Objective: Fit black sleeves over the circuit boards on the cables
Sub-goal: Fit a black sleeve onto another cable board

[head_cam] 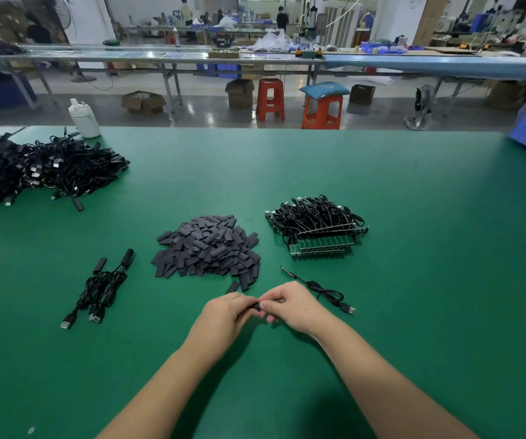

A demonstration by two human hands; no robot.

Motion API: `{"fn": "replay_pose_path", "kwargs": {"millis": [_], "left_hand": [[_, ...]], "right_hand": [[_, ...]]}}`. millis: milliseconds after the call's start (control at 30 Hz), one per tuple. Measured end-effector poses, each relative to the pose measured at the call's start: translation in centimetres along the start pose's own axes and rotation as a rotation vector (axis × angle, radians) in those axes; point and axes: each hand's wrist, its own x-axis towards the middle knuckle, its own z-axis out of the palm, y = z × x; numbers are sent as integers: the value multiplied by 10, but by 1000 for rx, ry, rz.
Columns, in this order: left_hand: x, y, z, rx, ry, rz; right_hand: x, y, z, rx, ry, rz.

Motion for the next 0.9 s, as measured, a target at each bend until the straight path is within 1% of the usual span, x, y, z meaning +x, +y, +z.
{"fn": "replay_pose_path", "kwargs": {"millis": [133,367,500,600,767,900], "left_hand": [[0,0,2,-1,11,5],[3,-1,0,46,66,-12],[3,3,-1,51,48,8],[3,5,-1,43,51,13],[2,9,3,82,9,11],[2,5,4,173,-72,7]], "right_hand": [[0,-1,2,28,15,28],[3,-2,4,-59,1,10],[4,0,4,-147,5,1],[3,-1,5,-143,4,6],[0,-7,6,-133,16,-1],[-2,-6,7,-134,2,23]]}}
